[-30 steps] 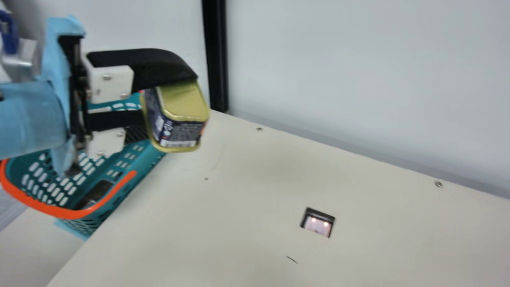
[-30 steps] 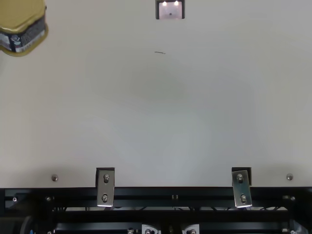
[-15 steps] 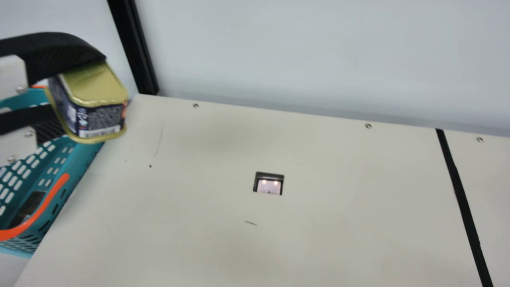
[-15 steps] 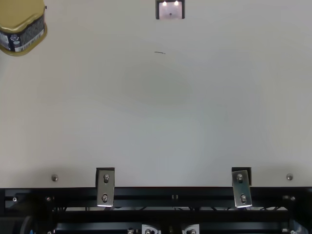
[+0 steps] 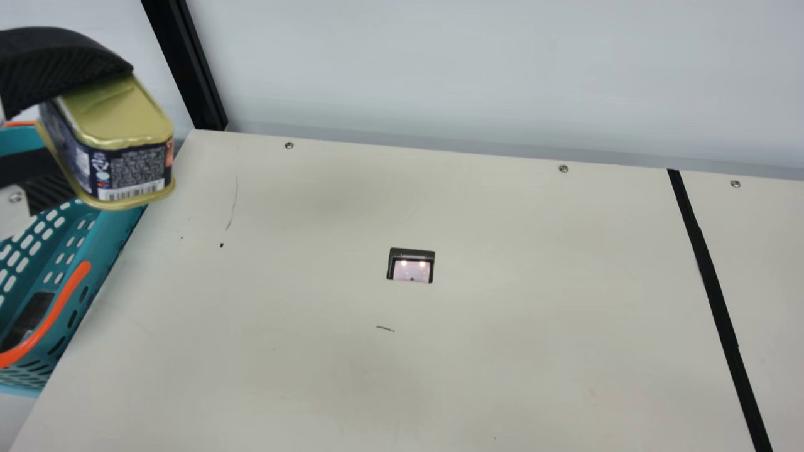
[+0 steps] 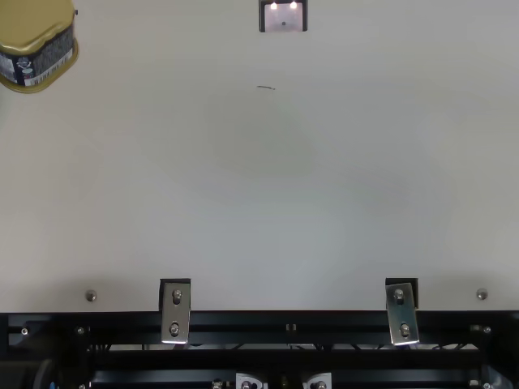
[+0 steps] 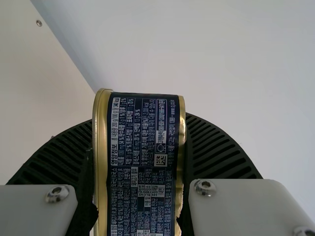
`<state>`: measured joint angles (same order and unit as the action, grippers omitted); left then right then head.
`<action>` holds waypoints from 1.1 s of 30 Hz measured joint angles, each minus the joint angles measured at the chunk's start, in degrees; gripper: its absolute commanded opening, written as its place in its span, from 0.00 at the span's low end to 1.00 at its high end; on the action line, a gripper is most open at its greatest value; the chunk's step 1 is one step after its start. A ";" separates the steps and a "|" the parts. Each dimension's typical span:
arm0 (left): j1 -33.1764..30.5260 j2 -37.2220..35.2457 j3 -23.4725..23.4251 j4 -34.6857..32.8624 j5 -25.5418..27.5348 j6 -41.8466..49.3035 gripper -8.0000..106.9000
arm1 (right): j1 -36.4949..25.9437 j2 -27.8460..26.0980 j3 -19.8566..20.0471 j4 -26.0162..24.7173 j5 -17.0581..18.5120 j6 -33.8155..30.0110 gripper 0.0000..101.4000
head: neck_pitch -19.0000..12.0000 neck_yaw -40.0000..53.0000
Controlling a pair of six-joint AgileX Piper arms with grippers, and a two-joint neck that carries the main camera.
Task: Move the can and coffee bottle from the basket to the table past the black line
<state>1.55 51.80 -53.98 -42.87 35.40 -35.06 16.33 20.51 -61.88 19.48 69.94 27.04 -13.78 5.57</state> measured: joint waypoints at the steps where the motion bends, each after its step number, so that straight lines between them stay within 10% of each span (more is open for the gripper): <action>1: 0.00 0.00 0.00 0.00 0.00 0.00 0.16 | 0.00 0.00 0.00 0.00 0.00 0.00 1.00 | 0.00 0.00; 10: -1.78 2.92 1.07 -0.21 -3.75 5.57 0.16 | 0.00 0.00 0.00 0.00 0.00 0.00 1.00 | 0.00 0.00; 33: -25.08 16.91 14.66 5.07 -38.13 19.08 0.16 | 0.00 0.00 0.00 0.00 0.00 0.00 1.00 | 0.00 0.00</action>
<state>-23.53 68.71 -39.32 -37.81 -2.73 -15.98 16.33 20.51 -61.88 19.48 69.94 27.04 -13.78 5.57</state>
